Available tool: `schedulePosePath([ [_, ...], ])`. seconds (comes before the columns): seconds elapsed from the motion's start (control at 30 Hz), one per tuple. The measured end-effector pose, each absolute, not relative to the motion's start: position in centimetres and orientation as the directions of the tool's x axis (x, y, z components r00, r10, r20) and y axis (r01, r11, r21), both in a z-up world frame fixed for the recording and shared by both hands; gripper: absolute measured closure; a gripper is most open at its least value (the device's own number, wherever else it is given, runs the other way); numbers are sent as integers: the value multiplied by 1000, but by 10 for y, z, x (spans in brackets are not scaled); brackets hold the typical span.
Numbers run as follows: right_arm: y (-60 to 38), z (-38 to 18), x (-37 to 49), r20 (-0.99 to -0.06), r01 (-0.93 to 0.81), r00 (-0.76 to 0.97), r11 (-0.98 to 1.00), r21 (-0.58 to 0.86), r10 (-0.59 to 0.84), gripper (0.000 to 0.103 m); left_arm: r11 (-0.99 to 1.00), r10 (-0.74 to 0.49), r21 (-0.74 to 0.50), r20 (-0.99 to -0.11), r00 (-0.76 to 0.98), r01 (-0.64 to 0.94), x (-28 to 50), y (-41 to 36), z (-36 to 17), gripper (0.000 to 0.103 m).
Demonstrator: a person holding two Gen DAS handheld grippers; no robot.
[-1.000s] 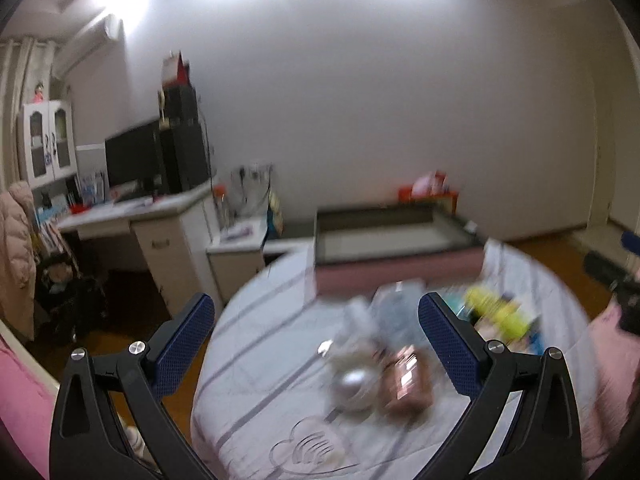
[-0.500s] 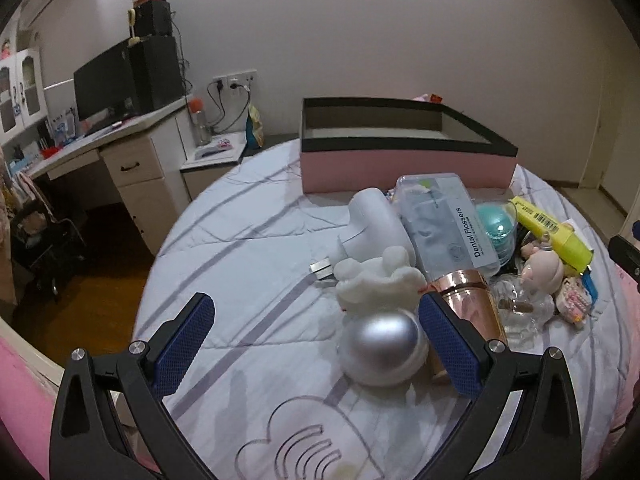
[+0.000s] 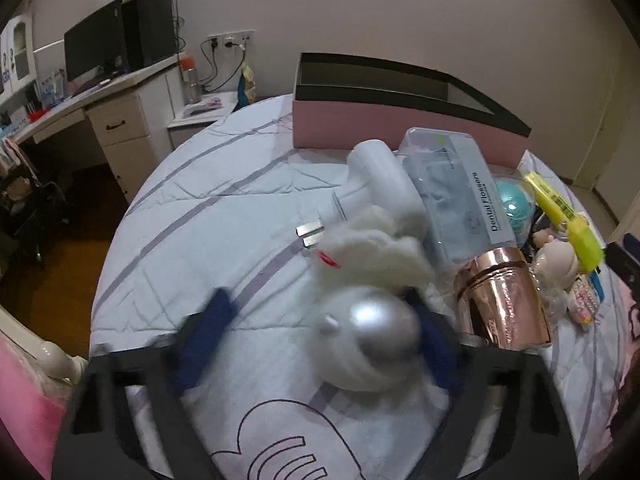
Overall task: Organize rigid objects
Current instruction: 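Grasp the silver ball with left tool while right tool grasps the white charger, then lift the silver ball and white charger and carry both toward the pink box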
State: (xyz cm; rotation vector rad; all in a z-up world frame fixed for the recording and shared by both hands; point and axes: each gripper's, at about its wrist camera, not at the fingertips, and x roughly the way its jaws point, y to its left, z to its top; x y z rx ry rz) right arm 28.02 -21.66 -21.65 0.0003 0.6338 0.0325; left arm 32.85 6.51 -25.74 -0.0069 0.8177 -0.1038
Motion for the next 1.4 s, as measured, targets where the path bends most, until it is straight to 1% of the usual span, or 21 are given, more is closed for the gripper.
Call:
schedulePosePath([
  [0.03, -217, -218, 281, -597, -31, 801, 999, 13, 33, 0, 995, -97, -44, -726, 681, 95, 328, 65, -258, 41],
  [0.13, -218, -222, 289, -625, 0, 781, 1000, -17, -11, 0, 992, -110, -36, -718, 688, 121, 327, 62, -257, 56],
  [0.23, -218, -224, 299, -647, 10, 761, 999, -51, -40, 0, 991, -111, -32, -716, 689, 127, 327, 61, -257, 56],
  [0.37, -212, -226, 310, -672, -32, 740, 999, -38, -2, 1, 990, -126, -47, -716, 687, 132, 326, 65, -257, 56],
  [0.4, -209, -227, 315, -683, -45, 730, 998, -44, 3, 7, 990, -127, -50, -715, 687, 131, 325, 65, -257, 56],
  [0.43, -207, -229, 319, -690, -60, 724, 997, -42, 14, 10, 990, -125, -48, -715, 688, 130, 325, 65, -257, 56],
  [0.67, -215, -233, 327, -725, -87, 688, 995, -45, 28, 10, 990, -121, -41, -718, 685, 132, 327, 65, -258, 56],
  [0.8, -223, -240, 325, -747, -60, 664, 994, -88, -26, 10, 991, -115, -33, -721, 683, 133, 327, 64, -259, 56],
  [0.93, -228, -241, 321, -725, -16, 685, 994, -107, -67, 11, 991, -114, -31, -721, 684, 132, 328, 62, -260, 56],
  [1.0, -227, -236, 320, -708, -39, 705, 994, -103, -46, 16, 990, -118, -34, -721, 683, 135, 328, 62, -261, 56],
  [1.03, -227, -234, 320, -700, -59, 714, 994, -94, -24, 26, 990, -118, -34, -723, 681, 136, 329, 61, -261, 56],
  [1.1, -224, -232, 324, -695, -100, 719, 990, -95, 6, 34, 990, -114, -28, -726, 678, 136, 330, 59, -262, 56],
  [1.13, -224, -233, 327, -702, -114, 712, 990, -82, 24, 45, 990, -110, -22, -727, 678, 137, 330, 58, -262, 56],
  [1.17, -222, -235, 331, -713, -142, 698, 989, -46, 68, 53, 990, -108, -18, -726, 679, 138, 330, 58, -262, 56],
  [1.2, -221, -236, 333, -717, -156, 692, 987, -29, 88, 55, 990, -108, -18, -725, 680, 138, 330, 58, -262, 56],
  [1.3, -214, -236, 330, -709, -178, 700, 983, -52, 90, 58, 990, -113, -24, -722, 683, 139, 328, 60, -261, 56],
  [1.4, -212, -236, 330, -713, -185, 694, 982, -44, 99, 58, 989, -124, -36, -717, 686, 141, 327, 62, -261, 56],
])
